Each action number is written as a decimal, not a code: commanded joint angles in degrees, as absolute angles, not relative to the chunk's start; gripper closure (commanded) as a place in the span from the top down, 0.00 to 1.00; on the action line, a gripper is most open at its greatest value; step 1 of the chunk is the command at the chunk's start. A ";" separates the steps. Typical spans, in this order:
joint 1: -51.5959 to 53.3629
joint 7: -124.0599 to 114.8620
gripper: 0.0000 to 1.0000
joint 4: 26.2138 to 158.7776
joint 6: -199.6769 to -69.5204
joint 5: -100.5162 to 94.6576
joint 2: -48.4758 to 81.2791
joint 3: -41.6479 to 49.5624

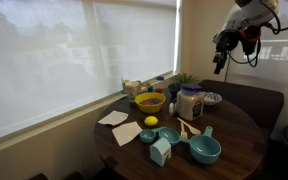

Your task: Place the blue lid on top of the jar

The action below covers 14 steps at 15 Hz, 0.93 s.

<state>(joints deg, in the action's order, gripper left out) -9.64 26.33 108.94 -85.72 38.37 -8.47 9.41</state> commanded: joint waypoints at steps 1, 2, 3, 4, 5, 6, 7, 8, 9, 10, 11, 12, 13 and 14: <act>-7.64 23.54 1.00 102.05 -80.91 28.84 -7.30 8.17; -7.07 23.20 1.00 100.56 -79.96 26.41 -7.08 7.80; -6.48 23.01 1.00 99.07 -79.03 23.85 -6.89 7.41; -5.95 23.09 1.00 97.66 -78.44 21.32 -6.75 6.96; -5.46 23.10 1.00 96.35 -78.15 18.62 -6.61 6.49; -4.98 22.93 1.00 95.31 -78.24 15.92 -6.66 5.98; -4.53 23.29 1.00 94.28 -78.46 13.23 -6.57 5.52; -4.11 23.55 1.00 93.63 -79.19 10.51 -6.83 5.03; -3.73 23.57 1.00 92.96 -79.96 7.79 -7.00 4.59; -3.44 23.20 1.00 92.57 -80.83 6.20 -7.22 4.30; -3.31 22.09 1.00 92.17 -81.91 5.90 -7.46 4.22; -3.26 20.85 1.00 91.63 -82.65 6.12 -7.47 4.15; -3.27 19.23 1.00 91.23 -83.77 6.98 -7.56 4.19; -3.22 18.12 1.00 90.71 -84.64 7.70 -7.49 4.28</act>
<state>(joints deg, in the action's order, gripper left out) -3.74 22.15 93.42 -82.77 7.97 -8.30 4.42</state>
